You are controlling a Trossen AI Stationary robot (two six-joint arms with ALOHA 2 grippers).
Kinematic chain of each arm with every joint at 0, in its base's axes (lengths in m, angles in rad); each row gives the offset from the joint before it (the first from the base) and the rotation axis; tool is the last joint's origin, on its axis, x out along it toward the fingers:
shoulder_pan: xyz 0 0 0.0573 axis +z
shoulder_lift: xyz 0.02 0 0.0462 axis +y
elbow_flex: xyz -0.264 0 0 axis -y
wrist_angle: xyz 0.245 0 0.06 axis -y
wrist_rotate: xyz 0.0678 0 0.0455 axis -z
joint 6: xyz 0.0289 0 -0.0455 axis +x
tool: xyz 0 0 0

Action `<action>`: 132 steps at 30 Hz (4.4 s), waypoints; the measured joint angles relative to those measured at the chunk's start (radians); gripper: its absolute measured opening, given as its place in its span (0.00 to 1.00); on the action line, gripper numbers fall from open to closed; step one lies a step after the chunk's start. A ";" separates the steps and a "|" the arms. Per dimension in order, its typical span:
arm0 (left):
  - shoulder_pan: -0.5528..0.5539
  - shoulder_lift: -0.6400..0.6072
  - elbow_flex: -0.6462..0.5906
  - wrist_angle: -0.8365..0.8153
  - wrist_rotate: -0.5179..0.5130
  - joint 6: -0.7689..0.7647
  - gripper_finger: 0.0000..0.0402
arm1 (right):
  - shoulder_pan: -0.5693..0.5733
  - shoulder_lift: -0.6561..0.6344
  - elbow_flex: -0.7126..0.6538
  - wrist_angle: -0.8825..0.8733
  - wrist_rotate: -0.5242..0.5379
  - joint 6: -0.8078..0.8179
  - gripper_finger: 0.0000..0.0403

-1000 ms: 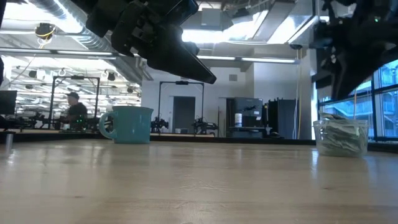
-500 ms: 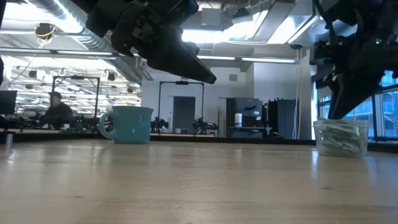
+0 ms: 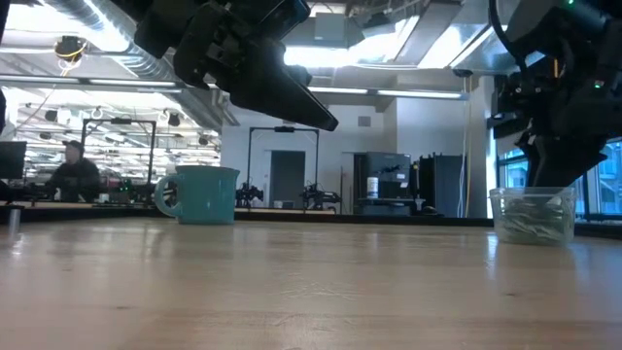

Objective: Pick and place Stevia / Truvia into bins
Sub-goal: Return to Home Position

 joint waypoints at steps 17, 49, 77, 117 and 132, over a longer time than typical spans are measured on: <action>0.000 -0.163 0.000 -0.192 -0.004 -0.034 0.25 | 0.014 -0.058 0.127 -0.157 0.000 -0.007 0.25; 0.040 -1.296 -0.694 -0.080 -0.263 -0.183 0.13 | 0.047 -0.974 -0.166 0.173 0.002 -0.112 0.25; 0.153 -1.667 -0.883 -0.155 -0.200 -0.241 0.07 | 0.047 -1.097 -0.369 0.414 0.020 -0.239 0.25; 0.153 -1.667 -0.883 -0.156 -0.208 -0.156 0.07 | 0.047 -1.096 -0.450 0.506 0.017 -0.265 0.25; 0.153 -1.667 -0.883 -0.156 -0.208 -0.156 0.07 | 0.047 -1.095 -0.450 0.506 0.017 -0.265 0.25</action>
